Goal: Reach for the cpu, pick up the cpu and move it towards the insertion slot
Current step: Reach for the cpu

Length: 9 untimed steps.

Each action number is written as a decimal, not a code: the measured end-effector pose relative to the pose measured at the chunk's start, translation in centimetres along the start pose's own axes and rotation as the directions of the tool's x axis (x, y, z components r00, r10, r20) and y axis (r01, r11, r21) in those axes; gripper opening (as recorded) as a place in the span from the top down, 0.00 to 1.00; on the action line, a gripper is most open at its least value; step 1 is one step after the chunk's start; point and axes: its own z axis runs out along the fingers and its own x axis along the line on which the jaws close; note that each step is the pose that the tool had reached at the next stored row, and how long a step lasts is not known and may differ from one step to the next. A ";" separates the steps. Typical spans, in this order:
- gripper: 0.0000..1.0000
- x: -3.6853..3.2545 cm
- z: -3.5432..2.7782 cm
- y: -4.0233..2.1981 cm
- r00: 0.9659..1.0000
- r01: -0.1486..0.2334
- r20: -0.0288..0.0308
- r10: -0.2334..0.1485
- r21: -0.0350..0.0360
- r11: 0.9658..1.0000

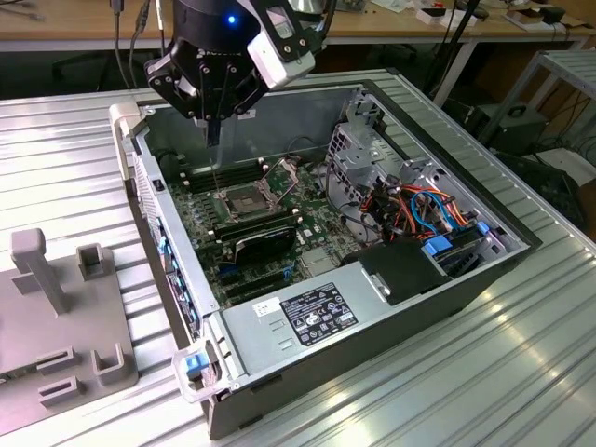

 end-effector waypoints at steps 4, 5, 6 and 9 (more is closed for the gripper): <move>0.89 0.11 0.03 -0.01 1.000 0.000 -0.003 0.000 0.000 1.000; 0.89 0.12 0.04 -0.01 1.000 0.000 -0.003 0.000 0.000 1.000; 0.89 0.15 0.04 -0.01 1.000 0.000 -0.004 0.000 0.000 1.000; 0.89 0.21 0.07 -0.02 1.000 0.000 -0.006 0.000 0.000 1.000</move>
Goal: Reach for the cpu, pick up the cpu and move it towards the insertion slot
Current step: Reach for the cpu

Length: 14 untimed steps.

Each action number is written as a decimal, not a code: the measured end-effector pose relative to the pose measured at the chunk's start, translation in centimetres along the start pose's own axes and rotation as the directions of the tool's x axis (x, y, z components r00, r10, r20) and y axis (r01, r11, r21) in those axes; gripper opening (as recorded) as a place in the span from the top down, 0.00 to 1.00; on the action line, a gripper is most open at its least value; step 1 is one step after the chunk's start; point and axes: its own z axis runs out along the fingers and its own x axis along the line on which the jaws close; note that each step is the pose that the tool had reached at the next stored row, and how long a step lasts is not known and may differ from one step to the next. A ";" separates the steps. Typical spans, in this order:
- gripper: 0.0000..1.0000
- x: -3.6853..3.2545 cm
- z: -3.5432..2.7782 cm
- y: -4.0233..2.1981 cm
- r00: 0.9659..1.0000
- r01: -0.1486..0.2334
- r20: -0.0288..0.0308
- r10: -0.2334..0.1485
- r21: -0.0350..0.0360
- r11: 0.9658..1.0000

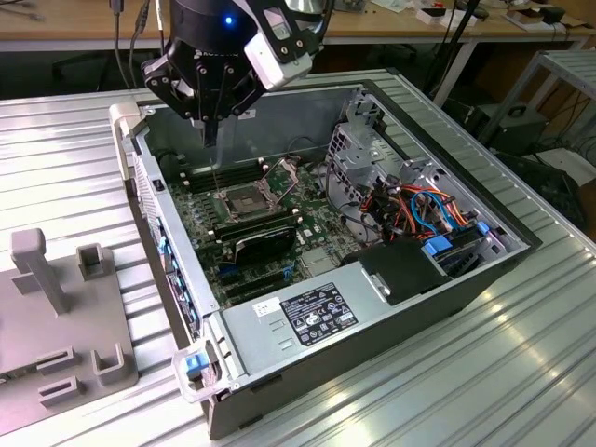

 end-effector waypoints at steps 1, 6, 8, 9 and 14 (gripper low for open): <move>0.89 0.02 0.00 0.00 1.000 0.000 -0.001 0.000 0.000 1.000; 0.89 0.16 0.05 -0.02 1.000 0.000 -0.004 0.000 0.000 1.000; 0.89 0.21 0.07 -0.02 1.000 0.000 -0.006 0.000 0.000 1.000; 0.89 0.24 0.07 -0.02 1.000 0.000 -0.007 0.000 0.000 1.000; 0.89 0.51 0.14 -0.04 1.000 -0.001 -0.011 0.001 0.000 1.000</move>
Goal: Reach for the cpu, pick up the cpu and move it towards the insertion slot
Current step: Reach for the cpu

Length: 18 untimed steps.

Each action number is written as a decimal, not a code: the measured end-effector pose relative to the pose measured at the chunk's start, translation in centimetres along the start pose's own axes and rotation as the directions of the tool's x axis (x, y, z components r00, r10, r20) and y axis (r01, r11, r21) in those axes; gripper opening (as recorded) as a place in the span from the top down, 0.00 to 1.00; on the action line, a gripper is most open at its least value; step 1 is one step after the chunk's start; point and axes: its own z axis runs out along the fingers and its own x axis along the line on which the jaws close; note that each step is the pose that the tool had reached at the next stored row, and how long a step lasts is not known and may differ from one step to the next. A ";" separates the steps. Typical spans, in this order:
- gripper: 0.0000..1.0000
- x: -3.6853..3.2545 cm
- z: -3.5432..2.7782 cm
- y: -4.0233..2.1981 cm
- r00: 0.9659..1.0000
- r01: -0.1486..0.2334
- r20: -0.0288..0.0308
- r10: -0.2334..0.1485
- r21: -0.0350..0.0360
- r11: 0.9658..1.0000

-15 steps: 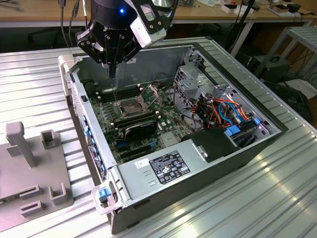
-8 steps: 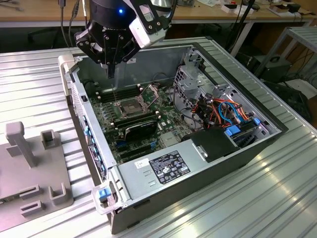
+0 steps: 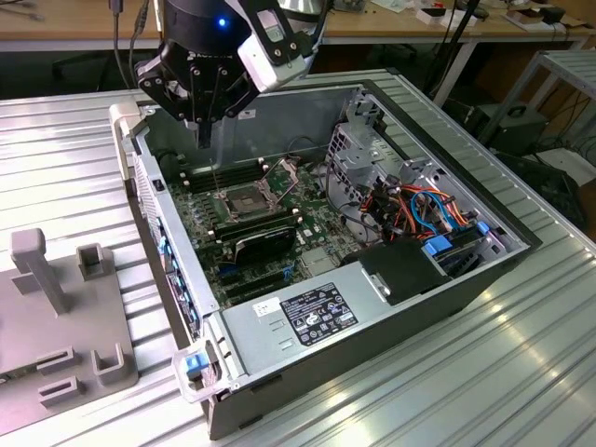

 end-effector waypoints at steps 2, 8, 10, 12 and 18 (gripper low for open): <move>0.89 0.11 0.01 -0.01 1.000 0.000 -0.001 0.000 0.000 1.000; 0.89 0.58 0.09 -0.10 1.000 0.000 -0.003 0.000 0.000 1.000; 0.89 0.91 0.12 -0.14 1.000 0.000 -0.004 0.000 0.000 1.000; 0.89 1.19 0.14 -0.16 1.000 0.000 -0.003 0.000 0.000 1.000; 0.89 1.98 0.18 -0.22 1.000 0.000 -0.003 0.000 0.000 1.000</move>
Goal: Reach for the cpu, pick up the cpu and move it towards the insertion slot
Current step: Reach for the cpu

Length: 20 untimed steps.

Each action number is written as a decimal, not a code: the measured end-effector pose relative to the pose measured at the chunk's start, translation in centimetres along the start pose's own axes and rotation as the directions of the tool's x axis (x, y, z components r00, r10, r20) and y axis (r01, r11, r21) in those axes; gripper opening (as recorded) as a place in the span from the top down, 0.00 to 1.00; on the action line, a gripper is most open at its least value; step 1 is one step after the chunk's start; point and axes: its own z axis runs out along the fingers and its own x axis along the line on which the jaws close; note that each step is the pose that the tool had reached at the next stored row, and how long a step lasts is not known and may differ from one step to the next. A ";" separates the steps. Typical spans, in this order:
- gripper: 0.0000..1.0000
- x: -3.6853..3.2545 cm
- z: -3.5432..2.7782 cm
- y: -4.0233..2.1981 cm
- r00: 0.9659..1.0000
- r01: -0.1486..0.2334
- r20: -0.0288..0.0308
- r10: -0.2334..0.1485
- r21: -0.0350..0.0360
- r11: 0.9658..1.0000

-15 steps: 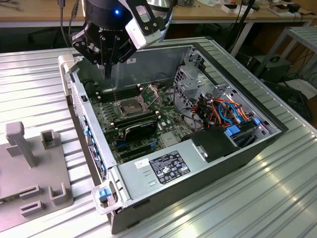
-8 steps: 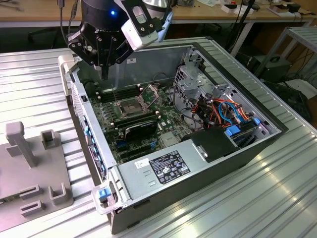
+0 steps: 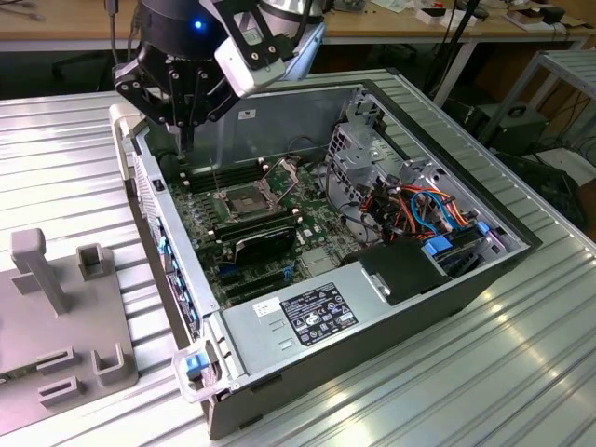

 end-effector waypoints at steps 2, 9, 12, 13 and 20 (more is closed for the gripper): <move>0.89 0.12 0.01 -0.01 1.000 0.000 0.000 0.000 0.000 1.000; 0.89 0.43 0.05 -0.03 1.000 0.000 0.000 0.000 0.000 1.000; 0.89 0.56 0.07 -0.05 1.000 0.000 0.000 0.000 0.000 1.000; 0.89 0.59 0.08 -0.05 1.000 0.000 0.000 0.000 0.000 1.000; 0.89 0.90 0.13 -0.07 1.000 0.000 -0.001 0.000 0.000 1.000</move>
